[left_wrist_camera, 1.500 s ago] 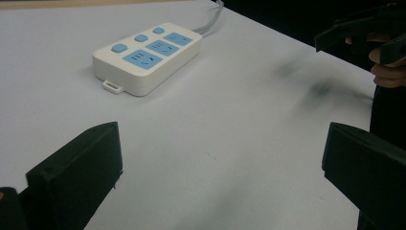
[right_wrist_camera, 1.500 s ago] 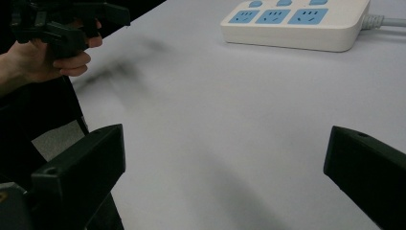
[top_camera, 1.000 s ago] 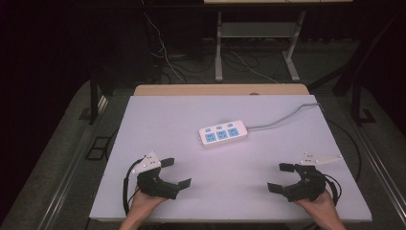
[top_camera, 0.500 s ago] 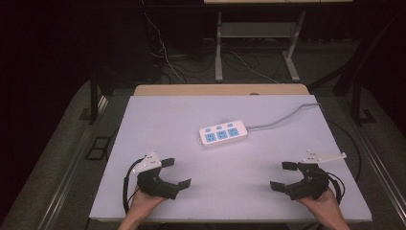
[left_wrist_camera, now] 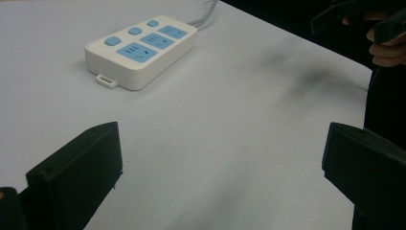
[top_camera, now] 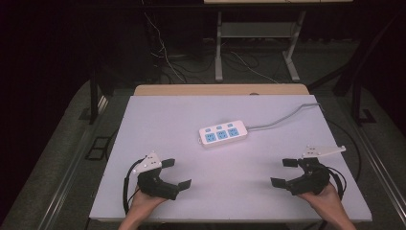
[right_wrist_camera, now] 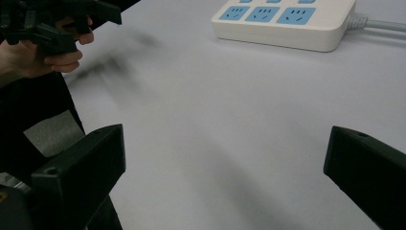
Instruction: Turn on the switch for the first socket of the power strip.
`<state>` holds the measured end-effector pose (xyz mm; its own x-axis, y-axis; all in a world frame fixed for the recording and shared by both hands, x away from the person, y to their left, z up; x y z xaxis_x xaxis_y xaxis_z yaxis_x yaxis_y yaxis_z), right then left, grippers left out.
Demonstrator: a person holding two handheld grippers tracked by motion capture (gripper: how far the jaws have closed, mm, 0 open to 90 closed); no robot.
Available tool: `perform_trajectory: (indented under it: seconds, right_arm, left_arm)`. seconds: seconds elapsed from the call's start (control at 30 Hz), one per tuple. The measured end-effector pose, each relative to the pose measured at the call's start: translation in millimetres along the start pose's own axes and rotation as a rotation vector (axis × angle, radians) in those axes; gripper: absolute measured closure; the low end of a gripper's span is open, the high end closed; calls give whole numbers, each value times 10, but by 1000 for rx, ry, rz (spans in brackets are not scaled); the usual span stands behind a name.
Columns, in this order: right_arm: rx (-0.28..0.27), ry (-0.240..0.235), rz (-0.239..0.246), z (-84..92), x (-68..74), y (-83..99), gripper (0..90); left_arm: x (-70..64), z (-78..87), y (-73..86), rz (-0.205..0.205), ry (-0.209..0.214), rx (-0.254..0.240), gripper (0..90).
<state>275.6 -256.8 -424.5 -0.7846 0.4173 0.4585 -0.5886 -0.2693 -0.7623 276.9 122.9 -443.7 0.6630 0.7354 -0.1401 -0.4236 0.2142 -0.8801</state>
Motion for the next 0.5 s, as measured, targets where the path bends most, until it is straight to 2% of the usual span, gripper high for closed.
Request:
perform_trajectory:
  seconds: [0.23, 0.5]
  right_arm:
    - [39, -6, 5, -11, -16, -110, 1]
    - [57, -6, 10, 1, -28, -210, 1]
  left_arm:
    - [-5, 1, 2, 5, 2, 1, 0]
    - [-6, -3, 6, 8, 2, 3, 0]
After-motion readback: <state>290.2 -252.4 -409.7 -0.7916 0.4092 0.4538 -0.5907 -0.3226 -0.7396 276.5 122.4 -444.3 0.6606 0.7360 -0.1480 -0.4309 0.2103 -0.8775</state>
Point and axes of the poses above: each handheld gripper's, and its own axes: z roughly backward along the jaws, y roughly out of its underside, x roughly to its left, the point moved 5 cm from there along -z, roughly forward along the jaws, and after that the axes turned 13 degrees about -y, right-handed, at the moved point
